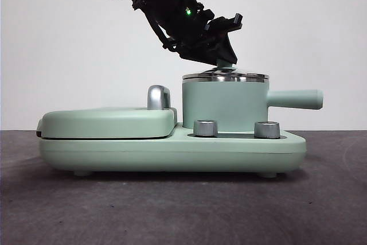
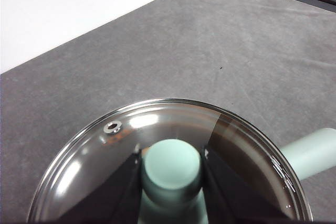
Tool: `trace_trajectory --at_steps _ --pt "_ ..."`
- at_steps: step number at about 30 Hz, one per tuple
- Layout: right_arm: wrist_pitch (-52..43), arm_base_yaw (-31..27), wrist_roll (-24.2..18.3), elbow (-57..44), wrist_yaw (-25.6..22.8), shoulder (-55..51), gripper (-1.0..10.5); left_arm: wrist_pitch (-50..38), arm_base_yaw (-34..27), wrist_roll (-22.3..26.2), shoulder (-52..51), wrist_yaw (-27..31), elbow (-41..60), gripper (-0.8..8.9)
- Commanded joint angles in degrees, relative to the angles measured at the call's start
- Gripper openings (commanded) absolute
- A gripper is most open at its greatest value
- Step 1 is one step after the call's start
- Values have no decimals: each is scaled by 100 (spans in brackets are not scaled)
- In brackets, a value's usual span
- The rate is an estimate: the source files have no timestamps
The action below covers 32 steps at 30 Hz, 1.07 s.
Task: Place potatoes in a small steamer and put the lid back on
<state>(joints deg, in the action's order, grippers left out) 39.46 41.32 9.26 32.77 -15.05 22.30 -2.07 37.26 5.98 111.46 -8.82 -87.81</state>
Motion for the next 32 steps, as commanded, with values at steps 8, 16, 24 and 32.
trace_trajectory --at_steps 8,16,24,32 --pt "-44 55 39 26 -22 7 325 236 52 -7 -385 22 -107 220" --pt "-50 55 39 26 -15 7 326 1513 -221 -841 -1248 11 -107 219" --pt "-420 55 -208 26 138 170 326 2417 -723 -981 -2090 -13 4 219" --pt "-1556 55 -267 37 621 1049 326 2472 -1084 -970 -3342 -13 1117 218"
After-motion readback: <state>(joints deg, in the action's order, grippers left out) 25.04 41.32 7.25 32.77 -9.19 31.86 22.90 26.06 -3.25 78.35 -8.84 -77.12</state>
